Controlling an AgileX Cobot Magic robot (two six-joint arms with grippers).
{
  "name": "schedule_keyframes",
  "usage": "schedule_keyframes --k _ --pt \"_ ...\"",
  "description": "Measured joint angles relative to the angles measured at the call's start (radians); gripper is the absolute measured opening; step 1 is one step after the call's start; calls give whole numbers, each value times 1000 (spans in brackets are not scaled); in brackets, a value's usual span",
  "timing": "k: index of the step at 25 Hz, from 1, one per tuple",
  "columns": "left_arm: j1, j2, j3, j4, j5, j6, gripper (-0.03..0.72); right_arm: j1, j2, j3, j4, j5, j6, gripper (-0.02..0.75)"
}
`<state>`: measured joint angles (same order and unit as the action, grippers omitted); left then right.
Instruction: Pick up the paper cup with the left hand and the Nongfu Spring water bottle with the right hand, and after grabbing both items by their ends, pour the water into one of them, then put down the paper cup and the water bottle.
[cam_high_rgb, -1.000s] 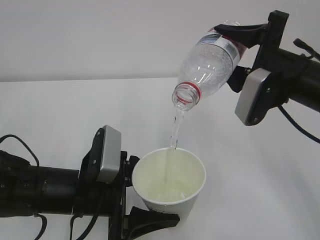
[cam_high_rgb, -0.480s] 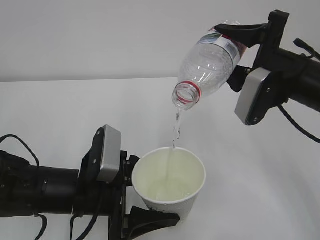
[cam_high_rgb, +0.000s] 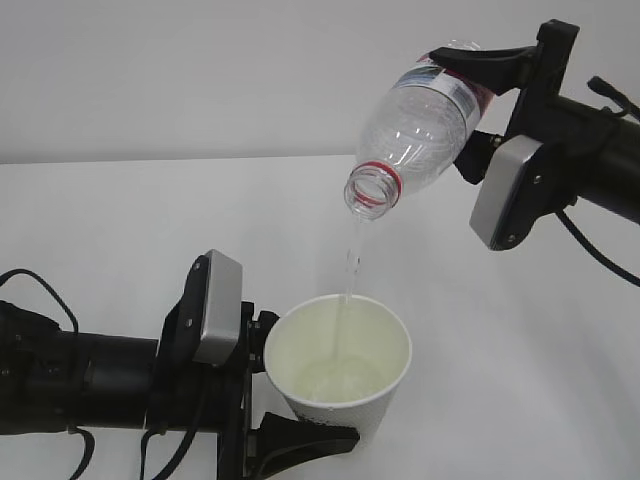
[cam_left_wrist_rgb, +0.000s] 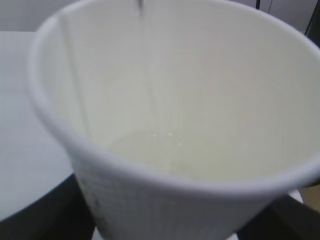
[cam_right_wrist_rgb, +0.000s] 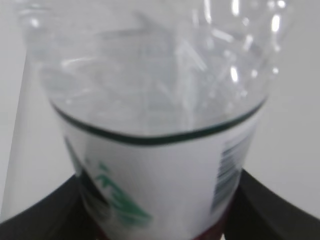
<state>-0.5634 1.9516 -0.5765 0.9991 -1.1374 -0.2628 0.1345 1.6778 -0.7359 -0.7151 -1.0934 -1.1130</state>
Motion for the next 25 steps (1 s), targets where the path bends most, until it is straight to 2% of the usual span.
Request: schedule_keyframes --k 25 --pt "0 0 0 -4 3 0 536 0 0 0 0 -2 1 482"
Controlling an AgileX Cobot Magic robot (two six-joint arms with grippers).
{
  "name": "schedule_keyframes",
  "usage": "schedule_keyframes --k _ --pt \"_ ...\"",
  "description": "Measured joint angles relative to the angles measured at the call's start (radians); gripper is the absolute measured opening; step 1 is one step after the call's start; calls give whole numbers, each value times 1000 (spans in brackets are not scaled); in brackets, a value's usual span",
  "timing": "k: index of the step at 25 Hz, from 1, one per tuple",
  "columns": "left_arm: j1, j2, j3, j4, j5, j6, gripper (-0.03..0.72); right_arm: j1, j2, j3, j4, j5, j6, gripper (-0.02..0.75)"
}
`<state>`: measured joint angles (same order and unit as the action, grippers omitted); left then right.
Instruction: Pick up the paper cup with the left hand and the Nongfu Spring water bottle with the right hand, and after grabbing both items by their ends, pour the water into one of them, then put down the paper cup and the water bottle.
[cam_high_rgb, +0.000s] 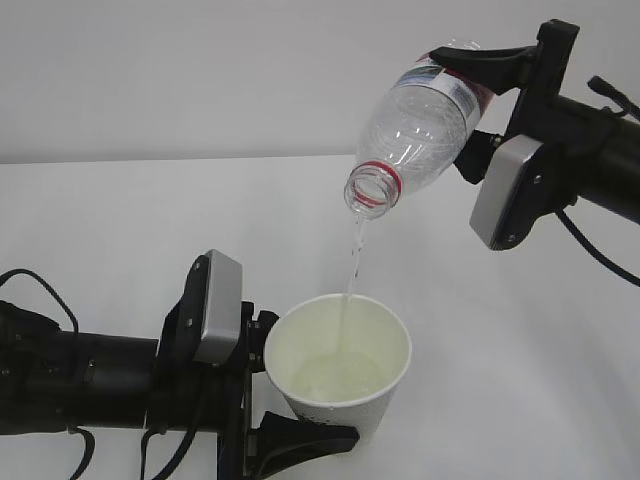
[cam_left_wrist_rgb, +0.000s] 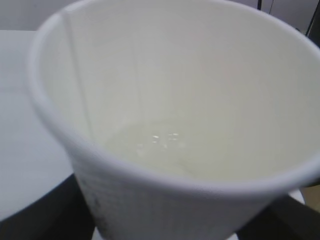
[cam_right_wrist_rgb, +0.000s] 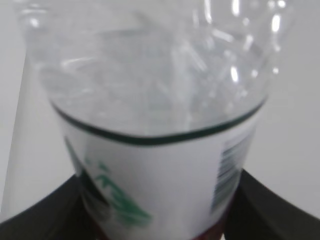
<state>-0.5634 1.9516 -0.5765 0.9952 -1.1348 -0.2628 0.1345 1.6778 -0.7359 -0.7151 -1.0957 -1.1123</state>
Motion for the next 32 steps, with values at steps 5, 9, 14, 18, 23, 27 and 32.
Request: schedule_keyframes --k 5,9,14,18,23,27,32 --pt "0 0 0 0 0 0 536 0 0 0 0 0 0 482" --pt "0 0 0 0 2 0 536 0 0 0 0 0 0 482" --pt "0 0 0 0 4 0 536 0 0 0 0 0 0 482" --pt "0 0 0 0 4 0 536 0 0 0 0 0 0 482" --pt "0 0 0 0 4 0 536 0 0 0 0 0 0 482" --pt "0 0 0 0 4 0 536 0 0 0 0 0 0 482" --pt "0 0 0 0 4 0 536 0 0 0 0 0 0 482"
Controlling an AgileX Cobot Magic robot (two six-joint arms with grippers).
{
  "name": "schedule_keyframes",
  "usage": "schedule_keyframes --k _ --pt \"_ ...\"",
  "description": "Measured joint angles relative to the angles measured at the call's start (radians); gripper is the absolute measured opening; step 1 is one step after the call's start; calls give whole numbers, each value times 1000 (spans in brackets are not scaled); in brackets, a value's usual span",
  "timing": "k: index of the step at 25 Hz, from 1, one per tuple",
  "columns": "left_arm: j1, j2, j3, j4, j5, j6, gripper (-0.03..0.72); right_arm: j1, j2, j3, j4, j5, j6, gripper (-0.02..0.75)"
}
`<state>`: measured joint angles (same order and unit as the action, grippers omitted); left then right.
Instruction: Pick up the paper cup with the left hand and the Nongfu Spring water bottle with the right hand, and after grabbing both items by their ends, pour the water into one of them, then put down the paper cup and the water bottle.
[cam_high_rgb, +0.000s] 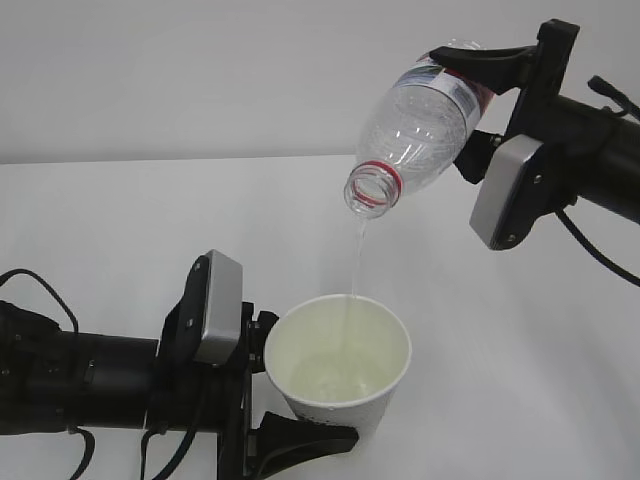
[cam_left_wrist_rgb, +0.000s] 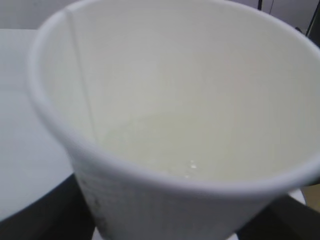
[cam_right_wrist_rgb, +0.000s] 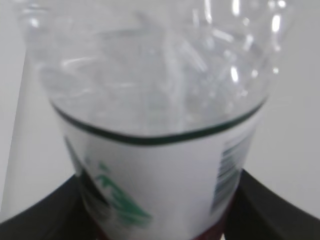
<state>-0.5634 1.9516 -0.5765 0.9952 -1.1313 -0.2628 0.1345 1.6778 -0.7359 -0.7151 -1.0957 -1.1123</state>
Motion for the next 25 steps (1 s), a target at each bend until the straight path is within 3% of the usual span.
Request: schedule_keyframes --k 25 --pt "0 0 0 -42 2 -9 536 0 -23 -20 2 -14 0 482"
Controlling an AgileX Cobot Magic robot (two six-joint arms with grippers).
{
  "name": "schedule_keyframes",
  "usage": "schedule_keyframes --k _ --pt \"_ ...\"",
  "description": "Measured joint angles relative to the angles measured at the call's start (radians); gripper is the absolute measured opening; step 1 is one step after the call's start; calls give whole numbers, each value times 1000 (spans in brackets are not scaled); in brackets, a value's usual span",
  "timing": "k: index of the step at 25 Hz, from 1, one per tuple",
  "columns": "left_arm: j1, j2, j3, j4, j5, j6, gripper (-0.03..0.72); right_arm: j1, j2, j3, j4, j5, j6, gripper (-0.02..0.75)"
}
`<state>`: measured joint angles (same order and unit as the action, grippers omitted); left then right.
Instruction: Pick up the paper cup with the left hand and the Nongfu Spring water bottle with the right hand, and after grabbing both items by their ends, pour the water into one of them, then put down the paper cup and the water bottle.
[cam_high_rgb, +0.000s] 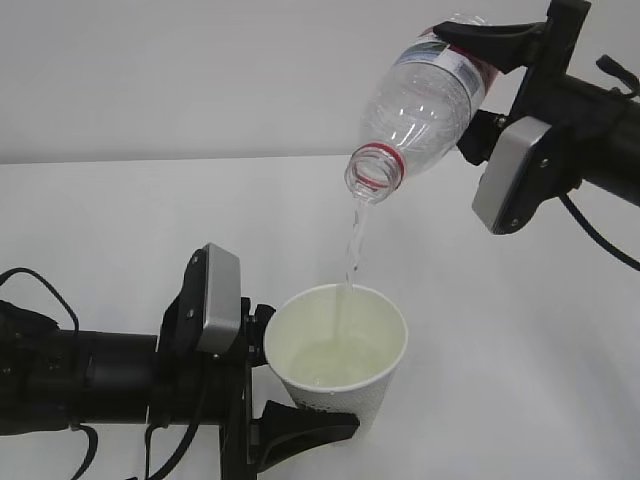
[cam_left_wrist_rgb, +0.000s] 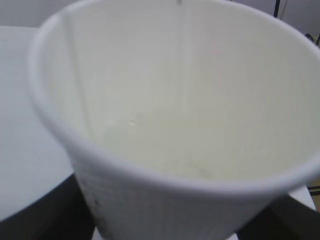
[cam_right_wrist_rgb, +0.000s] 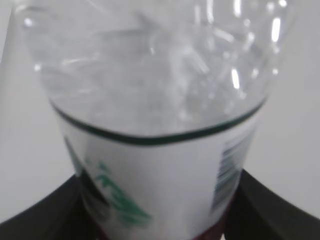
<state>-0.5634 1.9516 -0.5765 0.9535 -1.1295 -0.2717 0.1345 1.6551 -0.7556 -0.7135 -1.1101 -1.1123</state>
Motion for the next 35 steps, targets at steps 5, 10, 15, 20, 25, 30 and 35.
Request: schedule_keyframes --k 5,10,15,20,25,30,35 --pt "0 0 0 0 0 0 536 0 0 0 0 0 0 482" --pt "0 0 0 11 0 0 536 0 -1 0 0 -1 0 482" --pt "0 0 0 27 0 0 536 0 -1 0 0 -1 0 482" --pt "0 0 0 33 0 0 536 0 -1 0 0 -1 0 482" --pt "0 0 0 37 3 0 536 0 -1 0 0 -1 0 482" --pt "0 0 0 38 8 -2 536 0 -1 0 0 -1 0 482" --pt "0 0 0 38 8 -2 536 0 -1 0 0 -1 0 482"
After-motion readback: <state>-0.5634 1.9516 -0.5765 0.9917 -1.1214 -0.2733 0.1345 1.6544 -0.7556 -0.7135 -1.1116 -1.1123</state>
